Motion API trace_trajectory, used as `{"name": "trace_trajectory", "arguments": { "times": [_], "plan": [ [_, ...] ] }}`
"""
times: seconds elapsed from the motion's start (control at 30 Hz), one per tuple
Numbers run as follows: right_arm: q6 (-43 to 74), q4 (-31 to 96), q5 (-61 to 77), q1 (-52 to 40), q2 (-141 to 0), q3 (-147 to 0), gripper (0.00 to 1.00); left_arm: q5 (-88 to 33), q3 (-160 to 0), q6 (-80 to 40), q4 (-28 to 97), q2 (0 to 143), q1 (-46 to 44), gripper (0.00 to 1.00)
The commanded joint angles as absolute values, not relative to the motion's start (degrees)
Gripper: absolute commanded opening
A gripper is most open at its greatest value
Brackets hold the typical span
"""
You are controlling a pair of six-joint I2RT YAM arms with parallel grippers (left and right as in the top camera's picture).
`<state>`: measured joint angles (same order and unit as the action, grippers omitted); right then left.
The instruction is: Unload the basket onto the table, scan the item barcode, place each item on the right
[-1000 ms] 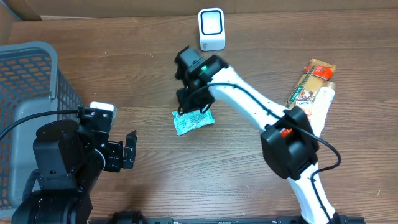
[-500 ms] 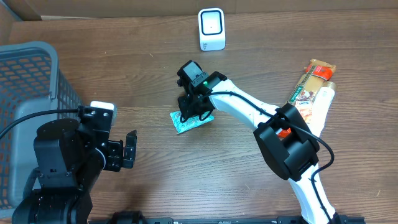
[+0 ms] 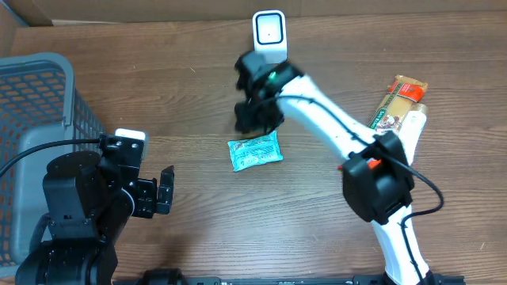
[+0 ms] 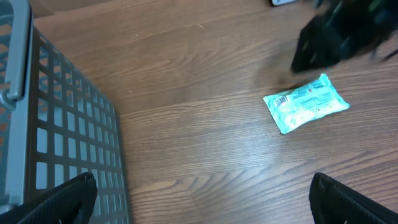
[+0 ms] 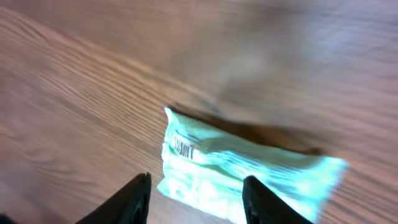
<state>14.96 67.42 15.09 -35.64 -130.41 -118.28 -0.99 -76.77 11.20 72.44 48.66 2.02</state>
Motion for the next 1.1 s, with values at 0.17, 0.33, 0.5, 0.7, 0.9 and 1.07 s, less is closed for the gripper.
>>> {"name": "trace_trajectory", "arguments": {
  "times": [0.17,0.33,0.5,0.7,0.9,1.07],
  "plan": [
    [1.48,83.48,15.86,-24.99,-125.4,-121.78,0.71,-0.47,-76.97,12.47,72.23,48.75,2.24,1.0],
    [-3.53,81.69,22.41,-22.06,-125.4,-114.24,0.71,-0.47,-76.97,12.47,72.23,48.75,2.24,1.0],
    [-3.53,72.77,25.58,-21.82,-125.4,-104.53,0.77,-0.47,-76.97,12.47,72.23,48.75,2.24,1.0],
    [-3.49,59.94,33.71,-22.15,-125.49,-94.52,0.8,-0.47,-76.97,12.47,72.23,48.75,2.24,1.0],
    [-0.43,50.83,39.62,-22.33,-125.56,-89.06,0.75,-0.47,-76.97,12.47,72.23,48.75,2.24,1.0],
    [6.87,46.65,39.57,-23.83,-127.46,-87.31,0.68,-0.47,-76.97,12.47,72.23,48.75,2.24,1.0]
  ]
}}
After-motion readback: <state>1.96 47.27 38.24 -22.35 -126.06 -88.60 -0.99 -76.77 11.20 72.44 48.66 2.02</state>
